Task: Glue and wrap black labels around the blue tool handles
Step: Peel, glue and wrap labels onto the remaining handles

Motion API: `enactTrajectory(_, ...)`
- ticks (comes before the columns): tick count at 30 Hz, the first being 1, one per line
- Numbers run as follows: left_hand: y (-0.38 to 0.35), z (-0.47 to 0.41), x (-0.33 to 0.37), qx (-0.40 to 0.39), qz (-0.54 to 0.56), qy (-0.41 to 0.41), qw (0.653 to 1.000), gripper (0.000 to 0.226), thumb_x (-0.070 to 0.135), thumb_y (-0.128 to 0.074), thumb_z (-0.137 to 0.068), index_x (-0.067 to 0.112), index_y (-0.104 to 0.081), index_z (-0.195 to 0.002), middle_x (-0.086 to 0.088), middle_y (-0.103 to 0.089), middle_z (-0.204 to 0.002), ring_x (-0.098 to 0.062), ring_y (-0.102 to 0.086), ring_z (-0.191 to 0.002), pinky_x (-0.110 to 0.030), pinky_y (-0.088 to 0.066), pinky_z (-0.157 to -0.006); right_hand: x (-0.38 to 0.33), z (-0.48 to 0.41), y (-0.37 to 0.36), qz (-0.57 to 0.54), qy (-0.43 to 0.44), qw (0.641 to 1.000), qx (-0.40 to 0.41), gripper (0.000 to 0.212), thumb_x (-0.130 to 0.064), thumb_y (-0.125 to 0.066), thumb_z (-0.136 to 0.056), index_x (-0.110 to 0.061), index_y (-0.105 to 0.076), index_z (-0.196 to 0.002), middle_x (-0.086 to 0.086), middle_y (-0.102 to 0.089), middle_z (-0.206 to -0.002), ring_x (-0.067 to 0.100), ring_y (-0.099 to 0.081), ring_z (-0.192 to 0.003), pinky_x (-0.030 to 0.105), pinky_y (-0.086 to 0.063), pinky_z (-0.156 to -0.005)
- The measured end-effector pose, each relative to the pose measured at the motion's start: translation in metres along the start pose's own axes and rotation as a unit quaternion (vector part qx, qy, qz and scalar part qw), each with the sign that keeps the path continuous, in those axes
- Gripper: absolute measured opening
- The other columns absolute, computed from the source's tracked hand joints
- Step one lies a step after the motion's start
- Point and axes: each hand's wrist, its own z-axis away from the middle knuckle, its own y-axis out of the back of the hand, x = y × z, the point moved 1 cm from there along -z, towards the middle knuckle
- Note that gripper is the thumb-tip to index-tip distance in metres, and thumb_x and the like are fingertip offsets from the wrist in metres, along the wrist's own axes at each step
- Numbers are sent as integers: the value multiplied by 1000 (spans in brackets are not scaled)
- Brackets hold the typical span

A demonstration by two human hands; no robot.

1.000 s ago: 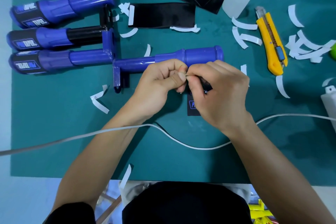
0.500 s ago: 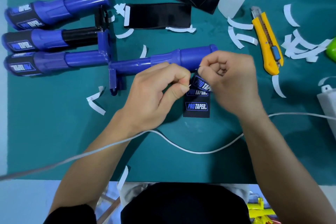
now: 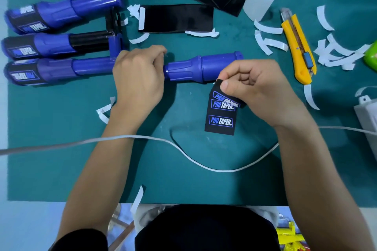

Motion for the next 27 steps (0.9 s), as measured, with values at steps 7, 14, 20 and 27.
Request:
enactTrajectory(7, 4, 1, -2, 12, -4, -35, 999, 28, 25, -51, -104, 20, -76, -115, -5, -77, -95, -31, -65, -91, -39, -38, -93, 2, 2, -2, 58, 25, 998, 5, 18, -6, -74, -88, -23, -71, -83, 11, -68, -75, 15, -57, -65, 21, -47, -60)
enactTrajectory(14, 7, 5, 6, 75, 58, 73, 993, 16, 36, -68, -90, 21, -74, -89, 8, -76, -80, -20, -65, -78, -32, -48, -83, 2, 3, 2, 50, 22, 999, -3, 18, -8, -75, -88, -25, -72, -83, 8, -71, -76, 16, -63, -69, 18, -50, -61)
enactTrajectory(20, 10, 9, 2, 15, 88, 44, 995, 22, 13, -61, -98, 17, -82, -106, -1, -81, -102, -35, -72, -89, -45, -55, -87, -1, 6, 6, 78, 22, 997, -20, 22, 2, -77, -88, -19, -74, -89, 13, -71, -84, 17, -59, -70, 25, -50, -65)
enactTrajectory(27, 3, 7, -4, 54, 44, -35, 997, 37, -4, -55, -93, 14, -82, -110, -14, -71, -132, -37, -68, -115, -48, -53, -102, -6, 17, 14, 235, 64, 966, -90, 37, 7, -75, -84, -23, -81, -104, -14, -76, -105, 12, -70, -103, 32, -55, -91)
